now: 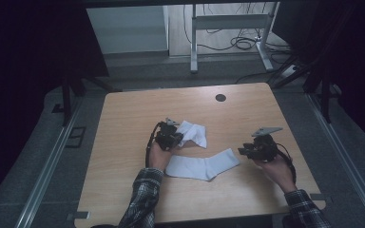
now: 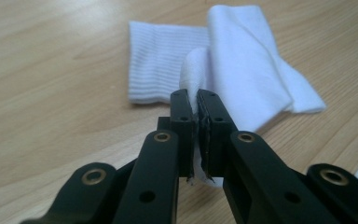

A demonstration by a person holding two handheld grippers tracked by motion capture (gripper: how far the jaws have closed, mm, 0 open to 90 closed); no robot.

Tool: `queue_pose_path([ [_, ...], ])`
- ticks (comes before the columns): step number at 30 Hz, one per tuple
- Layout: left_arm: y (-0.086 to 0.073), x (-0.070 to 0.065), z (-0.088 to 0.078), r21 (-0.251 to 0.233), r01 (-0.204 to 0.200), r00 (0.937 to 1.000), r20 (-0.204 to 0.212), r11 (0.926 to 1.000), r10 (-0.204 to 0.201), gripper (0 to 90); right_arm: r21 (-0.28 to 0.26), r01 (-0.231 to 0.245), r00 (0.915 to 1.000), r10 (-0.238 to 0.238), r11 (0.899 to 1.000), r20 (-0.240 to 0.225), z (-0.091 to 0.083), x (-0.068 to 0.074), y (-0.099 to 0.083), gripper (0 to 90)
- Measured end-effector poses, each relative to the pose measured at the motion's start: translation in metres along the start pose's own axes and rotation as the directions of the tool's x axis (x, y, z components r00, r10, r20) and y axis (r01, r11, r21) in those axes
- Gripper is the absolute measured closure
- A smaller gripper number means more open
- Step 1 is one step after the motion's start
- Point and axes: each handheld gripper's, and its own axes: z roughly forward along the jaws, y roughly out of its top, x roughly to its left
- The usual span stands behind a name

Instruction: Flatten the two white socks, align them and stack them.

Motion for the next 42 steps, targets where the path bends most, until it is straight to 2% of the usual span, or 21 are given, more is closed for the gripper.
queue_pose_path([
  [5, -0.001, 0.004, -0.010, -0.015, 0.004, 1.0000, -0.009, 0.9999, -0.004, 85.4, -0.010, 0.011, 0.9996, -0.011, 1.000, -0.024, 0.012, 0.009, 0.017, 59.6],
  [10, -0.007, 0.008, -0.015, -0.023, 0.009, 0.9998, -0.016, 0.9997, -0.010, 85.3, -0.012, 0.016, 0.9985, -0.016, 1.000, -0.052, 0.033, 0.020, 0.039, 58.1],
  [17, -0.023, 0.014, -0.018, -0.027, 0.041, 0.9990, -0.014, 0.9988, -0.041, 85.0, -0.004, 0.035, 0.9969, -0.035, 0.999, -0.070, 0.066, 0.041, 0.064, 54.2],
  [21, -0.033, 0.017, -0.020, -0.026, 0.054, 0.9983, -0.019, 0.9982, -0.055, 84.1, -0.003, 0.031, 0.9971, -0.031, 1.000, -0.069, 0.081, 0.047, 0.073, 51.4],
  [23, -0.036, 0.018, -0.020, -0.017, 0.053, 0.9983, -0.022, 0.9984, -0.054, 77.3, 0.001, 0.022, 0.9974, -0.022, 1.000, -0.069, 0.089, 0.048, 0.078, 50.0],
  [26, -0.041, 0.019, -0.021, -0.011, 0.035, 0.9973, -0.064, 0.9993, -0.036, 62.8, 0.002, 0.021, 0.9975, -0.021, 1.000, -0.067, 0.099, 0.049, 0.084, 48.4],
  [29, -0.044, 0.021, -0.022, -0.005, 0.046, 0.9963, -0.073, 0.9989, -0.046, 51.0, 0.007, 0.017, 0.9978, -0.017, 1.000, -0.064, 0.108, 0.049, 0.088, 46.8],
  [31, -0.047, 0.022, -0.021, 0.006, 0.041, 0.9943, -0.099, 0.9992, -0.040, 47.6, 0.013, 0.017, 0.9983, -0.017, 1.000, -0.055, 0.114, 0.048, 0.090, 46.4],
  [34, -0.050, 0.024, -0.020, -0.009, 0.058, 0.9925, -0.107, 0.9983, -0.059, 40.5, 0.030, 0.020, 0.9985, -0.019, 0.999, -0.051, 0.123, 0.048, 0.089, 46.7],
  [36, -0.051, 0.026, -0.019, -0.014, 0.070, 0.9922, -0.103, 0.9975, -0.071, 37.4, 0.044, 0.033, 0.9986, -0.031, 0.998, -0.042, 0.129, 0.049, 0.087, 49.1],
  [37, -0.051, 0.027, -0.017, -0.006, 0.072, 0.9918, -0.105, 0.9974, -0.073, 36.0, 0.031, 0.038, 0.9984, -0.036, 0.999, -0.044, 0.129, 0.050, 0.086, 52.0],
  [39, -0.051, 0.026, -0.015, 0.000, 0.059, 0.9914, -0.117, 0.9983, -0.058, 32.0, 0.027, 0.050, 0.9977, -0.049, 0.998, -0.048, 0.130, 0.053, 0.086, 61.2],
  [42, -0.052, 0.025, -0.014, -0.004, 0.050, 0.9903, -0.130, 0.9987, -0.050, 31.7, 0.036, 0.059, 0.9961, -0.056, 0.998, -0.068, 0.129, 0.058, 0.085, 79.6],
])
